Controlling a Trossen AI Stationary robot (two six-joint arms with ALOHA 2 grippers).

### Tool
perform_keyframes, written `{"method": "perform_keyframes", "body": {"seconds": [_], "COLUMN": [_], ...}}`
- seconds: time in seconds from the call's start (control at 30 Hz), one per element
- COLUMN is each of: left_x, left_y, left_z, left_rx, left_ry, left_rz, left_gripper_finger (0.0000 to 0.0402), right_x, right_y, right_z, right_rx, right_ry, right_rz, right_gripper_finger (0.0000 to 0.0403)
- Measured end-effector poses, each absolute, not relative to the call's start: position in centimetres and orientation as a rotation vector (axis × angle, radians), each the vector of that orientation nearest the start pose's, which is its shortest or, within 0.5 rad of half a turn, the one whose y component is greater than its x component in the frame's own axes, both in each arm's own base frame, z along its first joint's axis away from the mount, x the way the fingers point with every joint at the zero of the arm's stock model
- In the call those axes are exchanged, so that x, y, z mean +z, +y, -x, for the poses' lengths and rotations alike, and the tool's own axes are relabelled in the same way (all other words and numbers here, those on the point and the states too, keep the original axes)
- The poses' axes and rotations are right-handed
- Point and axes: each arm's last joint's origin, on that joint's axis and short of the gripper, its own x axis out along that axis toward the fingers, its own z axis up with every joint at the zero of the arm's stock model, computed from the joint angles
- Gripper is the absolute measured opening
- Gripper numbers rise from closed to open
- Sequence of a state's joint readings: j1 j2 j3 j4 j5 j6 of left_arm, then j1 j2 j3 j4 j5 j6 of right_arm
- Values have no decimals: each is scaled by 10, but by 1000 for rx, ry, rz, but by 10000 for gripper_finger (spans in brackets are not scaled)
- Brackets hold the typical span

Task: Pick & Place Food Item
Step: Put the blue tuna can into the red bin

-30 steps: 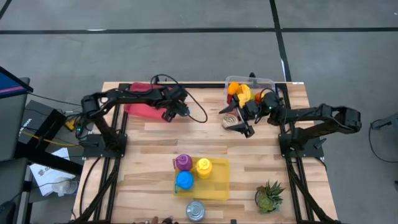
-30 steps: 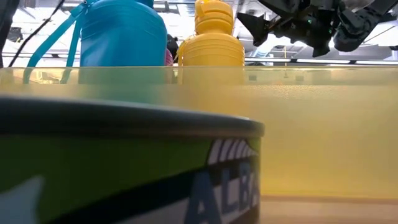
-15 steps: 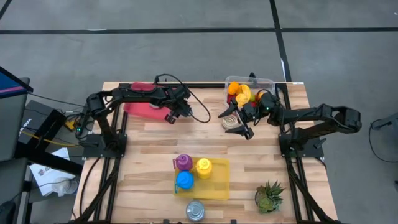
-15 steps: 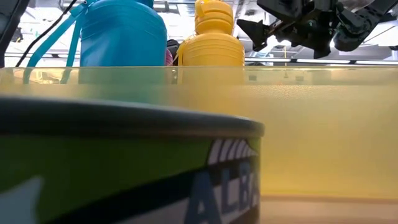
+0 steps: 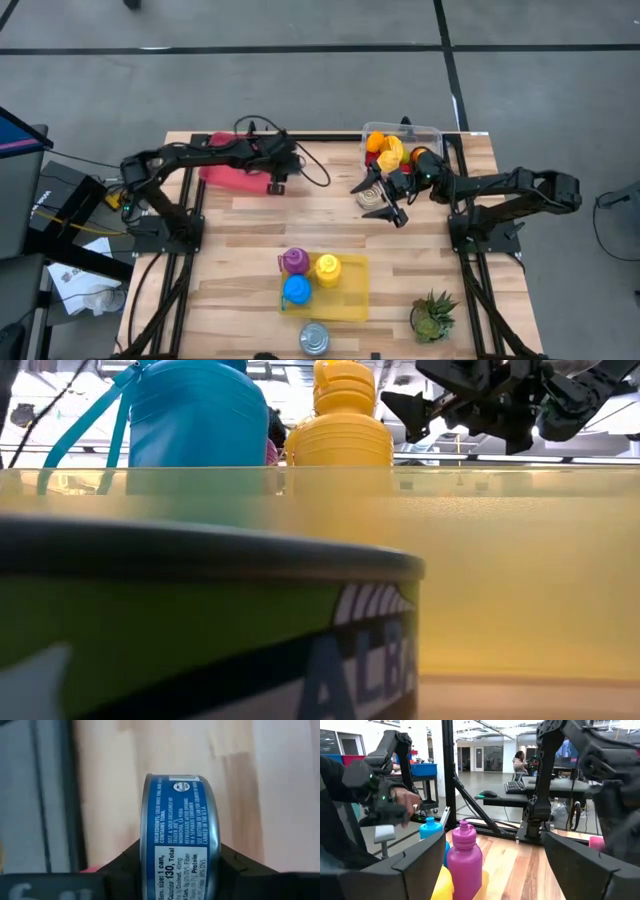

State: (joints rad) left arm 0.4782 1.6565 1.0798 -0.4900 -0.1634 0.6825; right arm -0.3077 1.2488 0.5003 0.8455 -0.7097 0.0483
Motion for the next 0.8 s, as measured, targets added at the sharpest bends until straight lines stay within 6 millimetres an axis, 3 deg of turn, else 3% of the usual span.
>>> {"method": "perform_keyframes", "body": {"seconds": [0.17, 0.33, 0.47, 0.67, 0.8], "left_x": [222, 231, 216, 171, 154], "left_y": [154, 153, 154, 163, 172], "left_z": [-256, -221, -204, -196, -195], "left_rx": [421, 830, 954, 962, 994], "left_ry": [1106, 1056, 1088, 1272, 1347], "left_rz": [-370, -303, -239, -193, -191], "left_gripper_finger": [127, 127, 127, 127, 127], "right_x": [240, 240, 240, 241, 241], "right_y": [-57, -57, -57, -58, -58], "right_z": [-240, -240, -240, -240, -240], "right_rx": [403, 402, 400, 371, 369], "right_ry": [-75, -77, -83, -90, -87], "right_rz": [4, 7, 22, 21, 3], "right_gripper_finger": [325, 321, 318, 317, 317]}}
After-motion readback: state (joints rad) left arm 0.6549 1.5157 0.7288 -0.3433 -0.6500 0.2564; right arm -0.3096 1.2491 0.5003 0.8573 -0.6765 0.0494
